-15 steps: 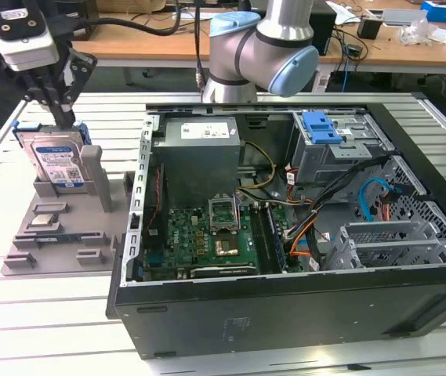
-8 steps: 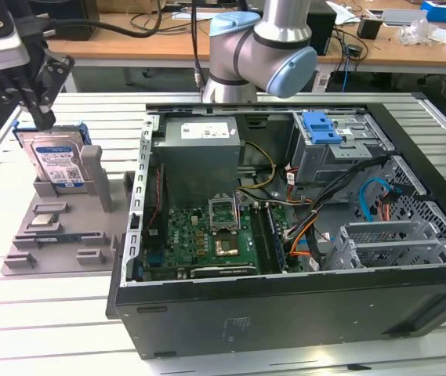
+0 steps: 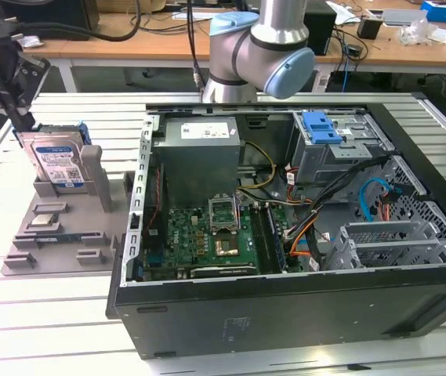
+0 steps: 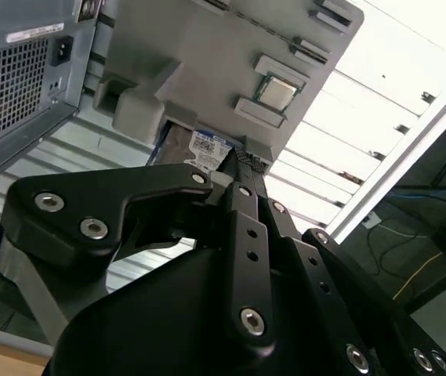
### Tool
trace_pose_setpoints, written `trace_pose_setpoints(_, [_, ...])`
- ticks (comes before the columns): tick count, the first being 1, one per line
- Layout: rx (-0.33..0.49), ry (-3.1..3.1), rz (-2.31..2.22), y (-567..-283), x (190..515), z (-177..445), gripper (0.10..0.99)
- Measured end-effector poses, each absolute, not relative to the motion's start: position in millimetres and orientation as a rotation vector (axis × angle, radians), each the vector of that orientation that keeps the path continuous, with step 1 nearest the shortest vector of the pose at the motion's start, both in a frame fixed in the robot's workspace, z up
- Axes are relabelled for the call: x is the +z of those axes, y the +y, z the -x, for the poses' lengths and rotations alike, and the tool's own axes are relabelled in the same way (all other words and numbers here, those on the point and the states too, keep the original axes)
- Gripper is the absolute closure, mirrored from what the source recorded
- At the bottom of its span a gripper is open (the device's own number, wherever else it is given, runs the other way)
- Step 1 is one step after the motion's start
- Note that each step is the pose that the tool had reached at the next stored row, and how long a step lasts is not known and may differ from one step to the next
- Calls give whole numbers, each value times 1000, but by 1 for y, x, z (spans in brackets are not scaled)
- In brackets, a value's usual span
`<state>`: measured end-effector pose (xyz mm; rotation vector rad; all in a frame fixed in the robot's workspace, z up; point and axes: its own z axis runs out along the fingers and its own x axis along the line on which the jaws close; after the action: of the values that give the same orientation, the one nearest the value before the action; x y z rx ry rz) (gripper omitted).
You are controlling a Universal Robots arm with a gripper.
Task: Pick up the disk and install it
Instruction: 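Reach for the disk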
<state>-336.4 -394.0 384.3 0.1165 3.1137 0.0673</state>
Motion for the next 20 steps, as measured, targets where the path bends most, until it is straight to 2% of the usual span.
trace_pose_setpoints(9, [59,3114,-116,-373,375,365,980])
trace_pose_setpoints(20, [58,3114,-116,-371,374,369,980])
